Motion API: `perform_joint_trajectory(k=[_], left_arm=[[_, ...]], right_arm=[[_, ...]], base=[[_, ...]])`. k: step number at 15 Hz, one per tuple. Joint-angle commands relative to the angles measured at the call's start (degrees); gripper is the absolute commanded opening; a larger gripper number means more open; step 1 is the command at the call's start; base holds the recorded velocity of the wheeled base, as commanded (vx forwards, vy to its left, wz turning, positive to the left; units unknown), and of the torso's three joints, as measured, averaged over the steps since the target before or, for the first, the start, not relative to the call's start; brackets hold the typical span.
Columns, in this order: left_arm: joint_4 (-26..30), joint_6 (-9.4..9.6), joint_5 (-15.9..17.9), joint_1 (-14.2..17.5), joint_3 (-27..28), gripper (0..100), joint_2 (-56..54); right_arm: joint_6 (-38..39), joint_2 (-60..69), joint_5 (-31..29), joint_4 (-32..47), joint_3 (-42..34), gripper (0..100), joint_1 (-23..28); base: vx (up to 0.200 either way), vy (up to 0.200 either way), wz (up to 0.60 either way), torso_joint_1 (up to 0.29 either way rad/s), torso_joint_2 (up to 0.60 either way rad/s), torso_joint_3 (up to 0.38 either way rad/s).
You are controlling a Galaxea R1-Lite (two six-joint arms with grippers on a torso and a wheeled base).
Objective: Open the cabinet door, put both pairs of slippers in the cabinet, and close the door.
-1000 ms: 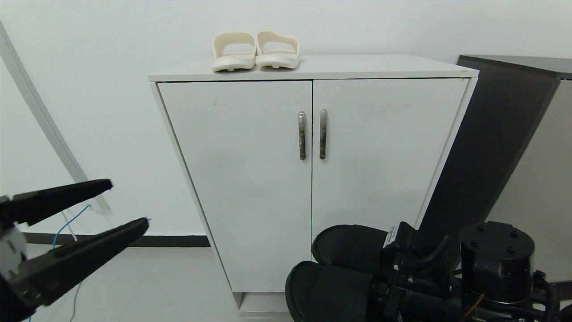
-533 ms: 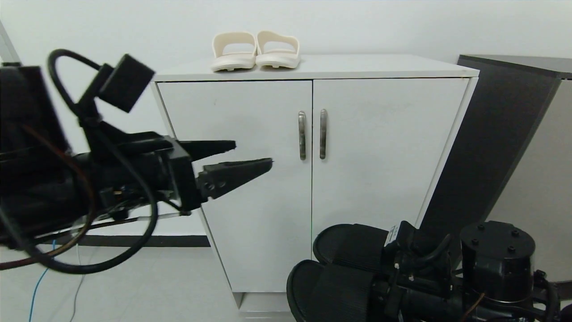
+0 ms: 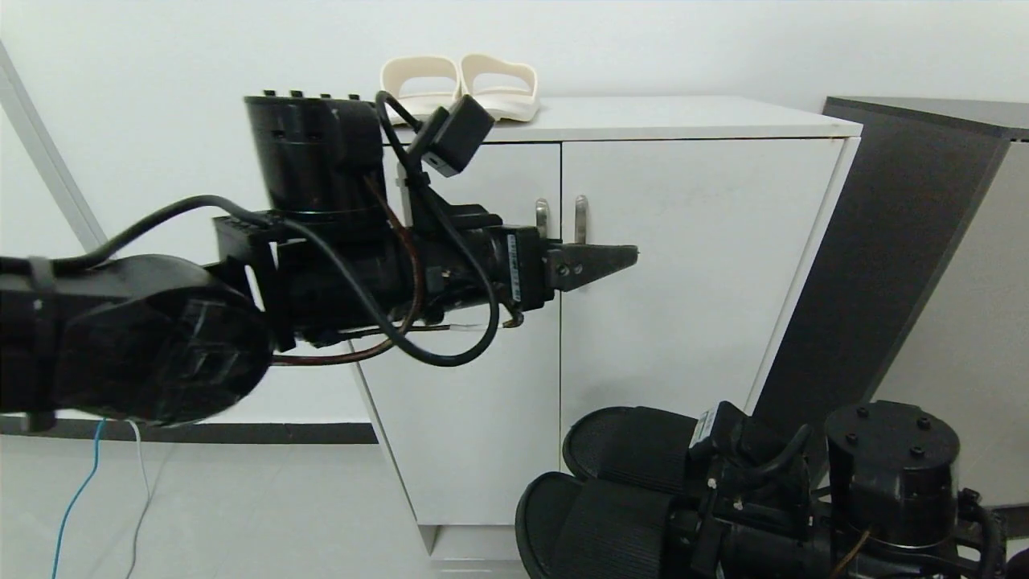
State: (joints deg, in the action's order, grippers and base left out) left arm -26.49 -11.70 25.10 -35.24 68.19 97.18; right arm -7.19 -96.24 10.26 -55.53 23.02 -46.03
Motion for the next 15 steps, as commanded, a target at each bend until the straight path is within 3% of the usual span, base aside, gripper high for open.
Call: perform_joint_trajectory(k=[1, 2, 4, 7, 8, 10, 12, 15], left_arm=[[-0.05, -2.71, 0.12, -0.44, 4.23, 100, 5.65], [-0.4, -3.77, 0.92, -0.35, 5.11, 100, 6.26], [-1.11, -4.12, 5.57, -0.09, 5.55, 100, 6.18], [-1.02, -4.38, 5.49, 0.61, 6.78, 100, 7.58], [-0.93, -4.91, 4.69, 1.14, 6.78, 100, 7.58], [-1.11, -5.88, -2.42, 1.14, 7.66, 100, 8.55], [-1.11, -5.96, -5.15, 1.14, 8.27, 100, 8.64], [-0.58, -5.96, -6.56, 1.93, 11.08, 100, 10.13]], right_arm=[[-0.01, -0.43, 0.02, -0.02, 0.01, 0, -0.02], [-0.01, -0.43, 0.02, -0.02, 0.01, 0, 0.06], [-0.01, -0.43, 0.02, -0.02, 0.01, 0, 0.33], [-0.1, -0.26, 0.02, -0.02, -0.08, 0, 0.42], [-0.1, -0.35, 0.02, -0.02, -0.08, 0, 0.42], [-0.1, -0.35, 0.02, -0.02, -0.08, 0, 0.33], [-0.19, -0.35, 0.02, -0.02, -0.25, 0, 0.33], [-0.28, -0.26, 0.02, -0.02, -0.25, 0, 0.33]], base=[[0.0, 0.0, 0.0, 0.0, 0.0, 0.0], [0.0, 0.0, 0.0, 0.0, 0.0, 0.0], [0.0, 0.0, 0.0, 0.0, 0.0, 0.0], [0.0, 0.0, 0.0, 0.0, 0.0, 0.0], [0.0, 0.0, 0.0, 0.0, 0.0, 0.0], [0.0, 0.0, 0.0, 0.0, 0.0, 0.0], [0.0, 0.0, 0.0, 0.0, 0.0, 0.0], [0.0, 0.0, 0.0, 0.0, 0.0, 0.0]])
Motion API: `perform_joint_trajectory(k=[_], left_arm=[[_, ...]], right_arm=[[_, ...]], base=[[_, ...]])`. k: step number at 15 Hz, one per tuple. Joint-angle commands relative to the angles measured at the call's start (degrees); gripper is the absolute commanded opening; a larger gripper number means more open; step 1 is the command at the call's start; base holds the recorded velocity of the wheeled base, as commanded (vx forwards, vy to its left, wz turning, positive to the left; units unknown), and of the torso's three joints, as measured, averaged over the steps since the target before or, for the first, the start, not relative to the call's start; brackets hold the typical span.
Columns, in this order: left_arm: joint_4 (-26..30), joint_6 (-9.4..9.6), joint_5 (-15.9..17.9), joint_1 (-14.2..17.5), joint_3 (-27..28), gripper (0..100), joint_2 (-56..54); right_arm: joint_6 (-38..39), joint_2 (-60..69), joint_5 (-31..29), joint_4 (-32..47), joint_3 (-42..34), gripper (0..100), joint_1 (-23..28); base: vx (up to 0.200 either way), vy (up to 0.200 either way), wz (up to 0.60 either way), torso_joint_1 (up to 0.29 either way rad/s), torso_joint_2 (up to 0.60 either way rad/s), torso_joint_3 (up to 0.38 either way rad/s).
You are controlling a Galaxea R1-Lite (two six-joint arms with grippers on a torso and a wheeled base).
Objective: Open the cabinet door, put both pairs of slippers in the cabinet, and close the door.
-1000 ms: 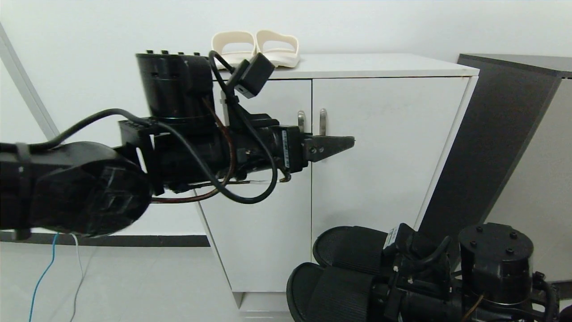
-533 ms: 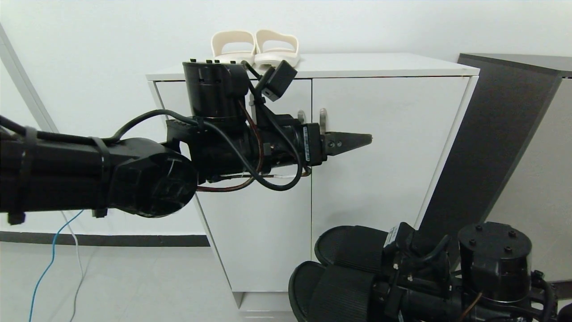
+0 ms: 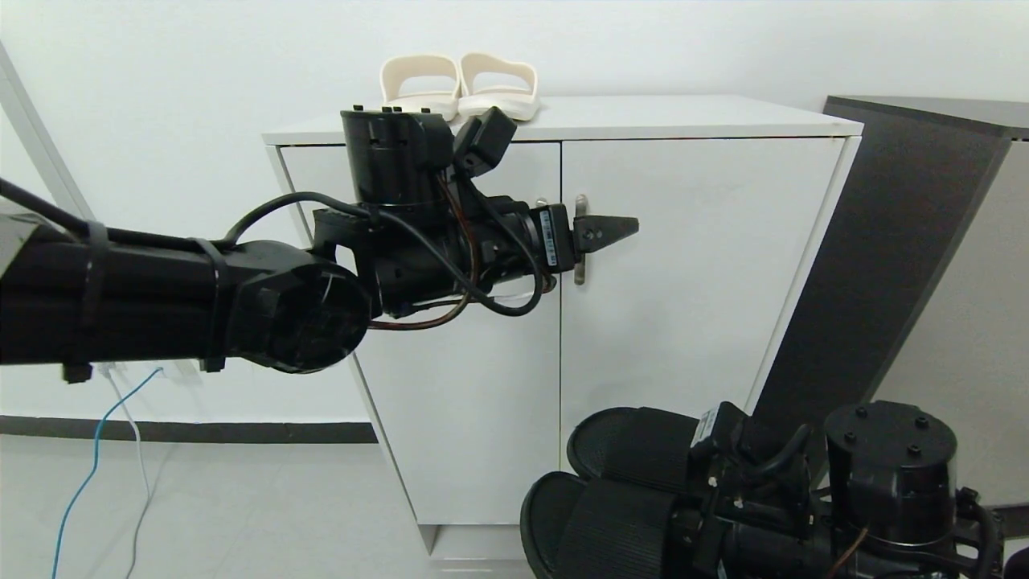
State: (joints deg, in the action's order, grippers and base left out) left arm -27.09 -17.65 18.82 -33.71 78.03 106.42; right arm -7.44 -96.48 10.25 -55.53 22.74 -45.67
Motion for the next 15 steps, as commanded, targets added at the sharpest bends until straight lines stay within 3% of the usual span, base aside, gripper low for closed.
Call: perform_joint_trajectory(k=[1, 5, 10, 11, 15], left_arm=[[0.02, -0.01, -0.72, 0.4, 2.21, 100, 1.95], [0.11, -0.1, -0.63, 0.31, 5.73, 100, 5.46], [0.72, -1.68, -0.1, 0.22, 7.75, 100, 6.87], [0.72, -1.68, -0.1, 0.22, 7.57, 0, 6.6], [0.63, -1.68, -0.1, 0.13, 4.41, 0, 3.53]], right_arm=[[0.05, -0.03, 0.03, -0.02, -0.06, 0, -0.04], [0.05, -0.03, 0.12, -0.02, -0.15, 0, -0.04], [0.05, -0.03, 0.47, -0.02, -0.41, 0, -0.13], [0.05, 0.06, 1.44, -0.02, -0.59, 0, -0.21], [-0.3, 0.68, 3.63, -0.46, -2.26, 0, -0.92]], base=[[0.0, 0.0, 0.0, 0.0, 0.0, 0.0], [0.0, 0.0, 0.0, 0.0, 0.0, 0.0], [0.0, 0.0, 0.0, 0.0, 0.0, 0.0], [0.0, 0.0, 0.0, 0.0, 0.0, 0.0], [0.0, 0.0, 0.0, 0.0, 0.0, 0.0]])
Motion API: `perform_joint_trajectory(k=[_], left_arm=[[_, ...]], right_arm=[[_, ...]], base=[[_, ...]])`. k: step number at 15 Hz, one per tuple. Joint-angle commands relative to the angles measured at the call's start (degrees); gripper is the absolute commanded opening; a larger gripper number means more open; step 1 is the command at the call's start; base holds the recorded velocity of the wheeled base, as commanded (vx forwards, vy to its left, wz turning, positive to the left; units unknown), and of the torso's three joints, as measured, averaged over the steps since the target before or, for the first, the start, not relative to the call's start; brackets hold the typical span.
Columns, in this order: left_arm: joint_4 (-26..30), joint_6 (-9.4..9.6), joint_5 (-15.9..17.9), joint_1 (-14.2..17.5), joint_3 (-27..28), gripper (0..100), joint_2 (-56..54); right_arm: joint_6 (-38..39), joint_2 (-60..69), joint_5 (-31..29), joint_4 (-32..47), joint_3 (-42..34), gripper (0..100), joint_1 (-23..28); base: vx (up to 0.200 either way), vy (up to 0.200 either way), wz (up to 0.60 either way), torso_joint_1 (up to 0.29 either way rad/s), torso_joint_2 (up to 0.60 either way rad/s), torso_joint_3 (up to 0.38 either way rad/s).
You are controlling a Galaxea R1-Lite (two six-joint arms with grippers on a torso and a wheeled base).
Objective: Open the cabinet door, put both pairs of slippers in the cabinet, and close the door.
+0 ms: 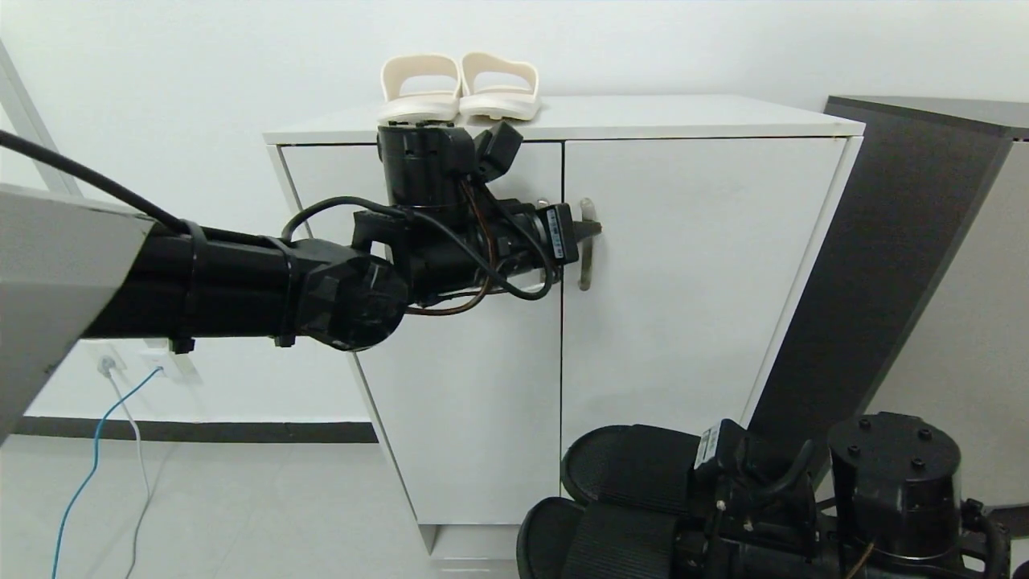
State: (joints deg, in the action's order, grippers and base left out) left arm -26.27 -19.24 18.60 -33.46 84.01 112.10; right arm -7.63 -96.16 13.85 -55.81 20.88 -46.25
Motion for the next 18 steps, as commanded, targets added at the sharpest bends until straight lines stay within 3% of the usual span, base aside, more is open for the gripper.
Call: perform_joint_trajectory(k=[1, 6, 12, 14, 18], left_arm=[[-0.1, -0.1, 0.21, -0.29, -3.23, 0, -3.91], [-0.18, -0.1, 0.21, -1.87, -8.77, 0, -9.36], [-0.45, -0.45, -0.06, -2.22, -20.11, 0, -20.26], [-0.54, -1.59, 0.12, -0.55, -20.2, 0, -20.52], [-2.56, -1.77, 0.12, 2.88, -15.45, 0, -14.28]], right_arm=[[-0.45, 0.89, 1.27, -0.62, -1.11, 0, -0.68], [-0.72, 2.38, 3.73, -0.71, -2.16, 0, -1.47], [-0.72, 1.94, 3.55, -0.71, -1.99, 0, -1.47], [-0.81, 1.94, 3.47, -0.71, -1.9, 0, -1.56], [-0.81, 2.03, 3.38, -0.79, -1.63, 0, -1.47]], base=[[0.0, 0.0, 0.0, 0.0, 0.0, 0.0], [0.0, 0.0, 0.0, 0.0, 0.0, 0.0], [0.0, 0.0, 0.0, 0.0, 0.0, 0.0], [0.0, 0.0, 0.0, 0.0, 0.0, 0.0], [0.0, 0.0, 0.0, 0.0, 0.0, 0.0]])
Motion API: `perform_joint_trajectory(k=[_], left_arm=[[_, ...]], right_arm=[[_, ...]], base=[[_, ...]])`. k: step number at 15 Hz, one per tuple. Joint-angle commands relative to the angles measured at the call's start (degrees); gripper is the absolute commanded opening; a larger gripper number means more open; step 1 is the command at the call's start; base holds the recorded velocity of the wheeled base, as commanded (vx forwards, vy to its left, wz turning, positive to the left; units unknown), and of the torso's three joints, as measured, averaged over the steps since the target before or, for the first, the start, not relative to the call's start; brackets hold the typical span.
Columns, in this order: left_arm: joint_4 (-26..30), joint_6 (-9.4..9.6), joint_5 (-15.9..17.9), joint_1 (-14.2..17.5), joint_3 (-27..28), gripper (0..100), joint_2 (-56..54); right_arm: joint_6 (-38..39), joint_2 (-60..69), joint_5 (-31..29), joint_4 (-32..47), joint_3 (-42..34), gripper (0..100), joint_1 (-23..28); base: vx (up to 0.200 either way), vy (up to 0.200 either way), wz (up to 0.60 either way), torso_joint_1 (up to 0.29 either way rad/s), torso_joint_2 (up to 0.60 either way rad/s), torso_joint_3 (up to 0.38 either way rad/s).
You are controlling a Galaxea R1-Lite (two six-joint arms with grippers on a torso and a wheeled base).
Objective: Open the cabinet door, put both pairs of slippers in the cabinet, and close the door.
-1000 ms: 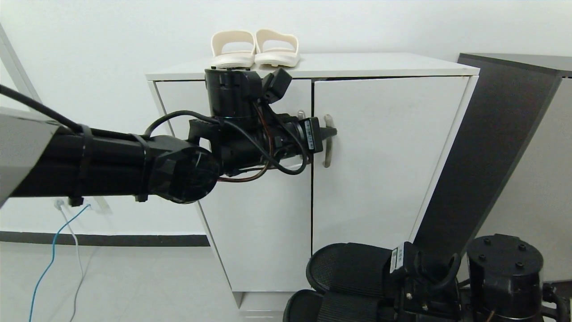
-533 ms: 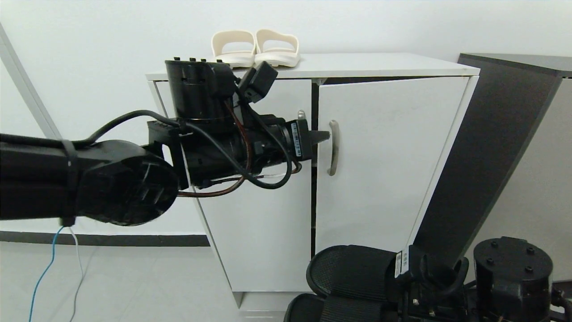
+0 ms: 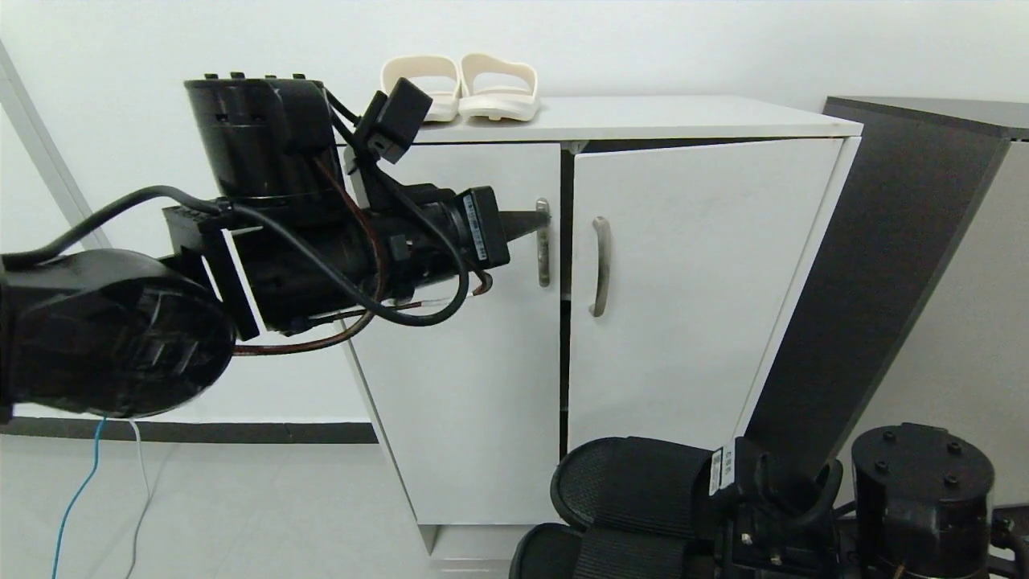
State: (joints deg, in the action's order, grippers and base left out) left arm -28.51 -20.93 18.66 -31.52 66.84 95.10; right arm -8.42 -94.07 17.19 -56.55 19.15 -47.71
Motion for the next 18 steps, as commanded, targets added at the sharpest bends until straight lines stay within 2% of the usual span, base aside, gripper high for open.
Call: perform_joint_trajectory(k=[1, 6, 9, 12, 14, 16, 17, 18], left_arm=[[-0.4, -0.07, -0.29, 0.94, 3.47, 0, 4.74], [0.21, -0.16, -0.38, 1.29, 13.84, 0, 13.53], [0.48, -0.07, -0.29, 0.32, 15.95, 0, 15.73], [0.3, 0.01, -0.47, -0.47, 15.51, 0, 15.38], [-0.14, 0.63, -0.38, -2.05, 11.73, 0, 12.92], [-1.46, 2.47, 0.06, -4.95, 6.28, 0, 9.23], [-2.86, 3.27, 0.14, -7.41, 3.74, 0, 7.38], [-3.83, 3.53, 0.14, -9.17, 2.33, 0, 6.06]], right_arm=[[-0.01, -0.06, 0.04, 0.04, 0.1, 0, -0.1], [-0.01, 0.38, 0.04, 0.04, -0.61, 0, -2.21], [-0.01, 0.21, -0.05, 0.13, -0.96, 0, -3.0], [-0.01, 0.03, -0.05, 0.13, -0.96, 0, -3.0], [-0.01, -0.06, -0.05, 0.13, -0.96, 0, -3.0], [-0.01, -0.06, -0.05, 0.13, -0.96, 0, -3.09], [-0.01, -0.06, -0.05, 0.13, -0.96, 0, -3.09], [-0.01, -0.06, -0.05, 0.13, -0.96, 0, -3.35]], base=[[0.0, 0.0, 0.0, 0.0, 0.0, 0.0], [0.0, 0.0, 0.0, 0.0, 0.0, 0.0], [0.0, 0.0, 0.0, 0.0, 0.0, 0.0], [-0.067, 0.0, 0.0, 0.001, 0.0, 0.001], [-0.2, 0.0, 0.0, 0.002, 0.0, 0.002], [-0.2, 0.0, 0.0, 0.002, 0.0, -0.002], [-0.2, 0.0, 0.0, -0.007, 0.0, 0.007], [-0.2, 0.0, 0.0, 0.002, 0.0, 0.002]])
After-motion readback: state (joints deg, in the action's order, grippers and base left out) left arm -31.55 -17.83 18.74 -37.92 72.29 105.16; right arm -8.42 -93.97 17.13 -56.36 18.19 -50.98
